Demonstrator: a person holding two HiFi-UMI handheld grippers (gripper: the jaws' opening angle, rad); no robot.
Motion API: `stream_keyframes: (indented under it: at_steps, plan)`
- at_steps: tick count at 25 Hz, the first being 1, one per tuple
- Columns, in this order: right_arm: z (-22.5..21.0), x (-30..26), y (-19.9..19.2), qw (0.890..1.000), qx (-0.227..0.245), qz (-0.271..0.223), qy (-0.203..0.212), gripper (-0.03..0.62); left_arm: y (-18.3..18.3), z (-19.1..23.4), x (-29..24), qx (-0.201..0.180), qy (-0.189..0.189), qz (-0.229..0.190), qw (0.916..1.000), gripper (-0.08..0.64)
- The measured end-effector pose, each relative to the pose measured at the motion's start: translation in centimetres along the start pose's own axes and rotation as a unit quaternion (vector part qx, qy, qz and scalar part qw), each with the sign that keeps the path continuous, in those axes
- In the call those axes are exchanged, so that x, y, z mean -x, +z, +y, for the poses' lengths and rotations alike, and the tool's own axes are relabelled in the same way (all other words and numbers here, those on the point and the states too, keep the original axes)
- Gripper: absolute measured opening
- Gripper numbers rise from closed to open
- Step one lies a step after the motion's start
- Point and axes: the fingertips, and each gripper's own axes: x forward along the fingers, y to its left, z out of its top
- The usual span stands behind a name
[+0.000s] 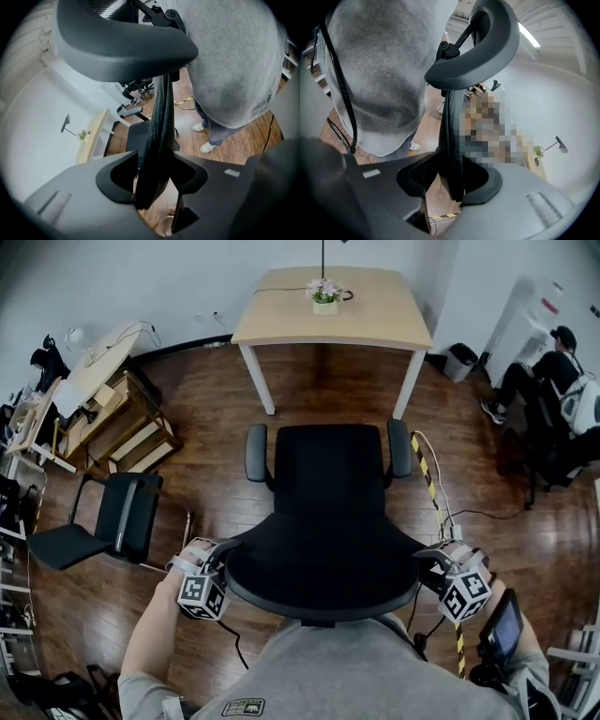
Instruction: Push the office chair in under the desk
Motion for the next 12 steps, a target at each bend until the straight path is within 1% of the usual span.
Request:
stream_keyframes:
  at_steps: [2, 3, 12]
  plan:
    - [0.16, -0.05, 0.07, 1.000, -0.001, 0.000, -0.001, 0.150, 0.14, -0.41, -0.48, -0.016, -0.002, 0.003, 0.9999, 0.138]
    - [0.18, -0.04, 0.14, 1.000, -0.001, 0.000, -0.001, 0.150, 0.13, -0.49, -0.58, -0.022, -0.002, 0.005, 0.9998, 0.127]
    - [0.39, -0.07, 0.47, 1.000, -0.008, 0.001, -0.006, 0.150, -0.21, -0.39, -0.58, -0.027, -0.010, 0.011, 0.9995, 0.121]
